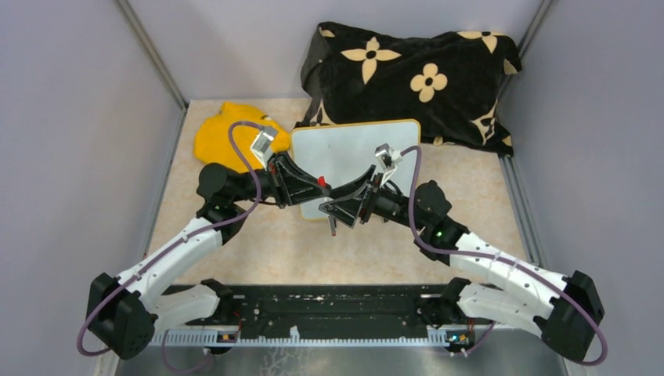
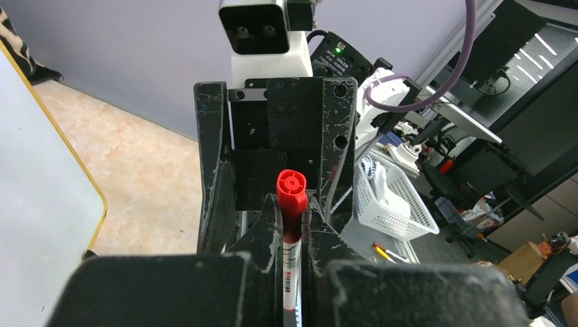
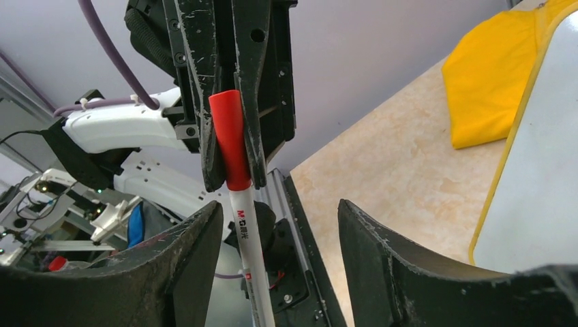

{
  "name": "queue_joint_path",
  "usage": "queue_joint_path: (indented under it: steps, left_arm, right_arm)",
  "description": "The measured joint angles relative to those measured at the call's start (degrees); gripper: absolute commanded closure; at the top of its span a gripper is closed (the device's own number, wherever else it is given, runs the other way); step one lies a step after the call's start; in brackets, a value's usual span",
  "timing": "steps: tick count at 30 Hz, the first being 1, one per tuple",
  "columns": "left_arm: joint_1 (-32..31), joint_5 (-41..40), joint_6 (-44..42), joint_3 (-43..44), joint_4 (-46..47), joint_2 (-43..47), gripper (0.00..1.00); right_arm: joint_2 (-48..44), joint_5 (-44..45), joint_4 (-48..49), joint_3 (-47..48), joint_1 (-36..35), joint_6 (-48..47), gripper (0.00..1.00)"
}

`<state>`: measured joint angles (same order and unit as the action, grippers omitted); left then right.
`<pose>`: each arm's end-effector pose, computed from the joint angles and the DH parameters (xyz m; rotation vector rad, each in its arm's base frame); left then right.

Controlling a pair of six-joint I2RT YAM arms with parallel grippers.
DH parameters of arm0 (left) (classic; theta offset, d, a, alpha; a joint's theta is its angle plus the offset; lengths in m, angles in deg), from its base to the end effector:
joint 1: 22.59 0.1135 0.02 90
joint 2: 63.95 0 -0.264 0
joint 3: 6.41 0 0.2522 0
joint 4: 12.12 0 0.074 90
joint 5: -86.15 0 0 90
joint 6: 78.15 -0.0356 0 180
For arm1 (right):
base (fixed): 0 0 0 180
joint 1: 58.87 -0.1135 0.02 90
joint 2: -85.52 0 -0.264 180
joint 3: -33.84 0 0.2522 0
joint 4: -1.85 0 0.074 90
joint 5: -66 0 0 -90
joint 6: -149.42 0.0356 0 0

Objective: Write a sentence on the whiteboard
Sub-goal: Open the pen cap.

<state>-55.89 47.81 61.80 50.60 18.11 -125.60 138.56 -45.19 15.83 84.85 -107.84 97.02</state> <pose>0.1791 -0.1511 0.3669 0.7419 1.3265 -1.7070 0.1335 0.1730 0.3377 -0.4971 1.4703 1.4852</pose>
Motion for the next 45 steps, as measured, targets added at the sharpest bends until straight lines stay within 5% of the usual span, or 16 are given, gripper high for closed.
queue_joint_path:
  steps: [7,11,28,40,45]
  left_arm:
    - [0.00,-0.48,0.15,-0.74,0.04,0.37,1.00]
    - [0.00,-1.95,-0.39,-1.09,-1.01,1.11,1.00]
    - [-2.47,-7.89,-1.77,-2.10,-10.16,4.90,1.00]
    - [-0.33,-19.47,-3.93,-3.37,-8.61,11.85,1.00]
    - [-0.33,-30.38,-11.41,-1.18,-26.43,13.42,1.00]
  right_arm:
    - [3.08,-1.18,4.31,0.00,0.00,3.69,0.69]
    - [3.45,-2.64,6.25,-0.02,-0.07,5.22,1.00]
    - [-2.47,-0.37,5.49,-4.98,-0.81,3.87,1.00]
    - [-9.99,1.14,-4.96,-8.02,-0.74,2.25,1.00]
    - [-15.78,7.76,-15.37,-7.37,-0.74,-2.27,1.00]
